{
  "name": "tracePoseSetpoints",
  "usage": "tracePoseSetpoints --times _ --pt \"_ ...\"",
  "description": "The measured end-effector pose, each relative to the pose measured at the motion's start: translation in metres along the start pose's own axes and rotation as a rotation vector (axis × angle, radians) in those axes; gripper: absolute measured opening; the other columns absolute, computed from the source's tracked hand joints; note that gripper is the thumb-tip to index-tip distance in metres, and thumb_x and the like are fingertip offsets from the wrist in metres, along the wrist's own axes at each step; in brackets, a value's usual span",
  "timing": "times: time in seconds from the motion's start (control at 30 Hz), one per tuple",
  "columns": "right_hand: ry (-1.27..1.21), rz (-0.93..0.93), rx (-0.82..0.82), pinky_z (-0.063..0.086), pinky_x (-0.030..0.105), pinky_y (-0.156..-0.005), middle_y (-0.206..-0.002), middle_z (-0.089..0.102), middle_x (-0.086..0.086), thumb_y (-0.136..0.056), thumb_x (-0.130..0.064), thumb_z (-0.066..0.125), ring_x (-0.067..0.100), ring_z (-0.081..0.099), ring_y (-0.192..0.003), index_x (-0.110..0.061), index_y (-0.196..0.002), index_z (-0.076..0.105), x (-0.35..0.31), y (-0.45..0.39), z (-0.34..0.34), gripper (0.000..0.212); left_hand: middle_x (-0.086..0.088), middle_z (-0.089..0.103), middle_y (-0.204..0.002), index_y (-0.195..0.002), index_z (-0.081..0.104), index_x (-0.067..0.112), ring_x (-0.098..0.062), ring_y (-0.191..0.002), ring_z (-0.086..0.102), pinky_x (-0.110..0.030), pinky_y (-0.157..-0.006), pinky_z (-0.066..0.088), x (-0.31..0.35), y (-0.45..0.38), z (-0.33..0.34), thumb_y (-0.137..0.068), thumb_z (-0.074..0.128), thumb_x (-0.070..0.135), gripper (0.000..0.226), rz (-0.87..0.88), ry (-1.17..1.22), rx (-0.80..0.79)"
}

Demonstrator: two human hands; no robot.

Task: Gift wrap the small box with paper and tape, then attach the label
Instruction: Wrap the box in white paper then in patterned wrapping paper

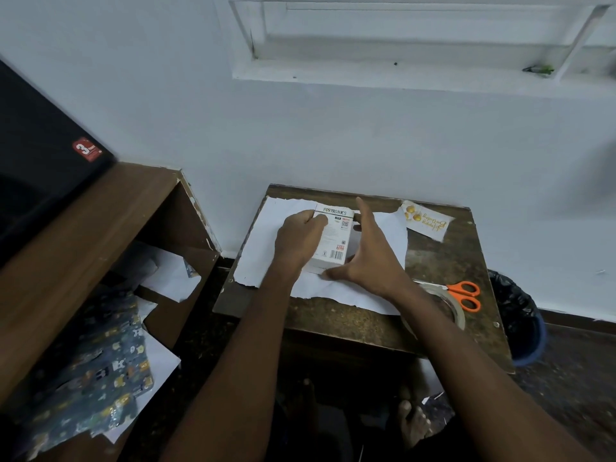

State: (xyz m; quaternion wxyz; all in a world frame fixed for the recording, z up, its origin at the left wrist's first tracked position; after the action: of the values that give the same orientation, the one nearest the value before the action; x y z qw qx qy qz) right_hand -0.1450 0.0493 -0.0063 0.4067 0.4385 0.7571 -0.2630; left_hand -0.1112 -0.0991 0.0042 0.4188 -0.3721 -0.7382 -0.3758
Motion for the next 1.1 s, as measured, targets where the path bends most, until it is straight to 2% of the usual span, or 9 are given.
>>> tracePoseSetpoints --times 0.07,0.23,0.33,0.43,0.57,0.67,0.8,0.87,1.1 --pt "0.003 0.000 -0.013 0.047 0.049 -0.112 -0.146 0.039 -0.018 -0.049 -0.033 0.103 0.009 0.038 -0.138 -0.026 -0.164 0.003 0.000 -0.002 0.002 0.153 0.005 0.078 -0.115 -0.112 0.075 0.022 -0.015 -0.092 0.076 -0.037 -0.086 0.063 0.000 0.001 0.000 -0.104 0.054 0.028 0.023 0.039 -0.031 0.000" --pt "0.058 0.018 -0.037 0.042 0.053 -0.116 -0.161 0.033 -0.007 -0.043 -0.059 0.095 0.022 0.035 -0.146 -0.033 -0.163 0.002 0.006 -0.006 0.008 0.154 0.005 0.078 -0.120 -0.116 0.075 0.025 -0.014 -0.096 0.075 -0.042 -0.091 0.064 -0.001 -0.001 -0.001 -0.103 0.056 0.028 0.023 0.044 -0.041 0.017" --pt "0.077 -0.011 -0.045 0.034 0.053 -0.120 -0.161 0.034 -0.003 -0.048 -0.054 0.097 0.021 0.032 -0.147 -0.031 -0.164 0.005 0.005 -0.007 0.008 0.150 0.001 0.071 -0.137 -0.134 0.069 0.022 -0.016 -0.113 0.069 -0.040 -0.098 0.060 -0.003 -0.003 -0.010 -0.103 0.056 0.033 0.035 0.037 -0.111 0.074" --pt "0.141 -0.081 -0.035 0.021 0.053 -0.126 -0.167 0.023 0.000 -0.056 -0.058 0.094 0.021 0.019 -0.153 -0.037 -0.163 0.018 -0.003 -0.006 0.007 0.133 -0.001 0.062 -0.148 -0.144 0.062 0.019 -0.021 -0.131 0.060 -0.043 -0.111 0.051 -0.004 -0.006 -0.021 -0.105 0.057 0.039 0.044 0.042 -0.177 0.139" --pt "0.163 -0.073 0.016 0.017 0.038 -0.117 -0.173 0.004 -0.003 -0.072 -0.055 0.090 0.024 0.010 -0.157 -0.040 -0.156 0.039 -0.009 -0.004 0.010 0.099 0.001 0.068 -0.139 -0.135 0.069 0.020 -0.020 -0.126 0.061 -0.046 -0.110 0.052 -0.012 -0.010 -0.018 -0.104 0.059 0.040 0.039 0.028 -0.129 0.107" --pt "0.171 -0.086 0.045 0.015 0.031 -0.112 -0.173 0.009 -0.001 -0.073 -0.053 0.089 0.024 0.013 -0.157 -0.037 -0.152 0.045 -0.010 -0.004 0.010 0.092 -0.001 0.061 -0.148 -0.138 0.067 0.024 -0.025 -0.137 0.052 -0.051 -0.119 0.038 -0.016 -0.015 -0.027 -0.103 0.053 0.053 0.047 0.020 -0.294 0.188" --pt "0.122 -0.056 0.015 0.018 0.030 -0.114 -0.171 0.015 -0.004 -0.067 -0.053 0.093 0.018 0.017 -0.155 -0.036 -0.148 0.049 -0.009 -0.007 0.006 0.094 -0.014 0.020 -0.172 -0.156 0.047 0.023 -0.033 -0.160 0.013 -0.060 -0.125 0.010 -0.027 -0.013 -0.030 -0.106 0.031 0.066 0.068 -0.125 -0.560 0.128" --pt "0.101 -0.055 -0.013 0.020 0.032 -0.117 -0.171 0.016 -0.007 -0.066 -0.053 0.094 0.014 0.018 -0.155 -0.038 -0.148 0.050 -0.009 -0.008 0.004 0.094 -0.017 0.015 -0.172 -0.155 0.046 0.024 -0.036 -0.161 0.006 -0.061 -0.125 0.006 -0.032 -0.014 -0.031 -0.106 0.033 0.065 0.065 -0.151 -0.608 0.121" --pt "0.045 -0.064 -0.025 0.026 0.041 -0.124 -0.165 0.026 -0.008 -0.063 -0.054 0.096 0.012 0.024 -0.152 -0.044 -0.144 0.052 -0.008 -0.010 0.003 0.092 -0.010 0.049 -0.139 -0.139 0.063 0.029 -0.032 -0.132 0.047 -0.046 -0.112 0.029 -0.019 -0.007 -0.052 -0.092 0.076 0.039 0.050 -0.011 -0.644 0.368"
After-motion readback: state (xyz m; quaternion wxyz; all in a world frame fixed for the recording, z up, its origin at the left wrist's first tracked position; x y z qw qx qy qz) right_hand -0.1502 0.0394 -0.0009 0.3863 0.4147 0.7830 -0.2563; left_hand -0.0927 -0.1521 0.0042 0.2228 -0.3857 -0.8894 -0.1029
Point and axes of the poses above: each hand's wrist, its own y-axis away from the middle knuckle, its own z-axis out of the palm, x = y × z, the point moved 7 cm from there along -y, towards the middle knuckle
